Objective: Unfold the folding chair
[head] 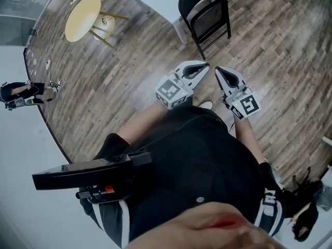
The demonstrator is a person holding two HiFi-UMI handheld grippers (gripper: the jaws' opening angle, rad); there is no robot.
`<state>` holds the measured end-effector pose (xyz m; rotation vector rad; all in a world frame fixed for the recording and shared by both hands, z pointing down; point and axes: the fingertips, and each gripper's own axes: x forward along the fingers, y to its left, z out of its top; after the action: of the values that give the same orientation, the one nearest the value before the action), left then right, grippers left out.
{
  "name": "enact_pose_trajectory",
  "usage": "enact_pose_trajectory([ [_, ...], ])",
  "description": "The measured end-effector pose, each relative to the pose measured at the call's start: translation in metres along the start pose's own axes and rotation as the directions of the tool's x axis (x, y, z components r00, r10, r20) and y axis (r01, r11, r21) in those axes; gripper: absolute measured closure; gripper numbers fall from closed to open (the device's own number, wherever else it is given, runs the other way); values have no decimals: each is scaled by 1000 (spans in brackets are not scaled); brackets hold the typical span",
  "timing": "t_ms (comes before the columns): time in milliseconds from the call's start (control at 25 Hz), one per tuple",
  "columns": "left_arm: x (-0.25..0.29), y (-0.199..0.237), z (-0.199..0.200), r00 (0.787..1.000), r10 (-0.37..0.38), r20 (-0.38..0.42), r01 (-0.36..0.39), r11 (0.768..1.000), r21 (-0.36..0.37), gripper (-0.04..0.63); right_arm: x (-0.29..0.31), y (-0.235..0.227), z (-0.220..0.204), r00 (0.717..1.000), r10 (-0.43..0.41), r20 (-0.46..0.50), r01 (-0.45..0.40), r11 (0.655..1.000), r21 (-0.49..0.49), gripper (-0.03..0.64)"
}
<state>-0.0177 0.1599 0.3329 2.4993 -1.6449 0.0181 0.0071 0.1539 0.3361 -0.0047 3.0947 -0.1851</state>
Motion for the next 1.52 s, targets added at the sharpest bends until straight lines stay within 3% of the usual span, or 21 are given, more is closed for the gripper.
enact_pose_trajectory([
  [320,12,22,2,999,-42,18,42,999,-4,591,17,-18,5,999,-42,-15,42,999,-26,609],
  [960,55,196,18,992,-111,53,113,993,-36,591,155,-120,8,988,-135,-76,131,990,-54,609],
  [1240,51,258,16,990,-134,43,136,989,-64,591,209,-138,-1,980,-166,-115,164,986,-21,609],
  [1520,48,303,8,994,-103,42,106,990,-93,591,236,-148,-8,974,-175,-142,174,985,-20,609],
])
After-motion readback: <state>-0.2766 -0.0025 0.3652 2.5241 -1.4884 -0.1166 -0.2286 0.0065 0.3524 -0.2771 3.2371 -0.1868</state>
